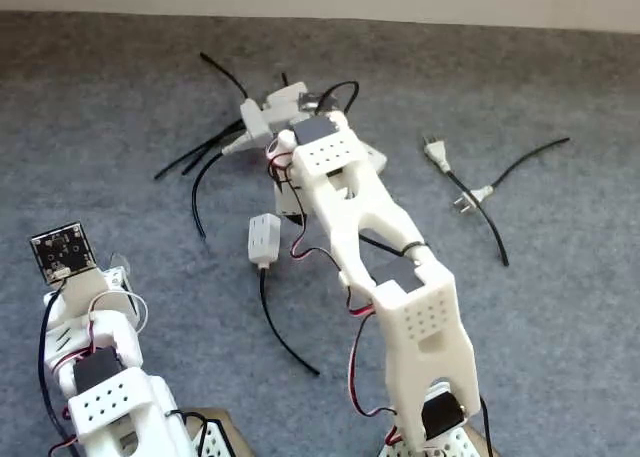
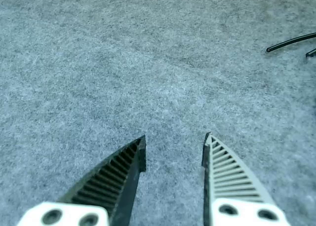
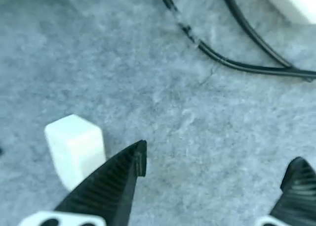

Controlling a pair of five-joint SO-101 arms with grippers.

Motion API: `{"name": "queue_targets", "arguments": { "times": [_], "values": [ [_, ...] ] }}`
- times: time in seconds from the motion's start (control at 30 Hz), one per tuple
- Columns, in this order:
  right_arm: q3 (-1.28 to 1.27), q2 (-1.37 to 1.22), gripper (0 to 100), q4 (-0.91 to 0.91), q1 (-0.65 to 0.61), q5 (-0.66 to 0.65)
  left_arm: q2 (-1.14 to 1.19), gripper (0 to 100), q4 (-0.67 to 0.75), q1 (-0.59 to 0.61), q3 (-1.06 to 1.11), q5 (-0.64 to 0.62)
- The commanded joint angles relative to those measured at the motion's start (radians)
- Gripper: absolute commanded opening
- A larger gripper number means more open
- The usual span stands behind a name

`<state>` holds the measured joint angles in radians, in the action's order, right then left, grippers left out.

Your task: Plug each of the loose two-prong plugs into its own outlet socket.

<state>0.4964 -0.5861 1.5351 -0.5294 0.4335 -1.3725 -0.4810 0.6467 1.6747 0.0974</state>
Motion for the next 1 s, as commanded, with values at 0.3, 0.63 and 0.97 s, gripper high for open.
{"name": "queue_targets", "arguments": {
  "times": [0.3, 0.63, 0.97],
  "values": [
    [-0.070, 0.587, 40.1, 0.225, 0.263, -0.319, -0.013, 20, 0.014, -0.021, -0.016, 0.000],
    [-0.088, 0.550, 40.0, 0.133, 0.713, -0.756, -0.013, 20, 0.014, -0.021, -0.016, 0.000],
    [-0.081, 0.236, 39.9, -0.263, 0.656, -0.985, -0.013, 20, 0.014, -0.021, -0.016, 0.000]
  ]
}}
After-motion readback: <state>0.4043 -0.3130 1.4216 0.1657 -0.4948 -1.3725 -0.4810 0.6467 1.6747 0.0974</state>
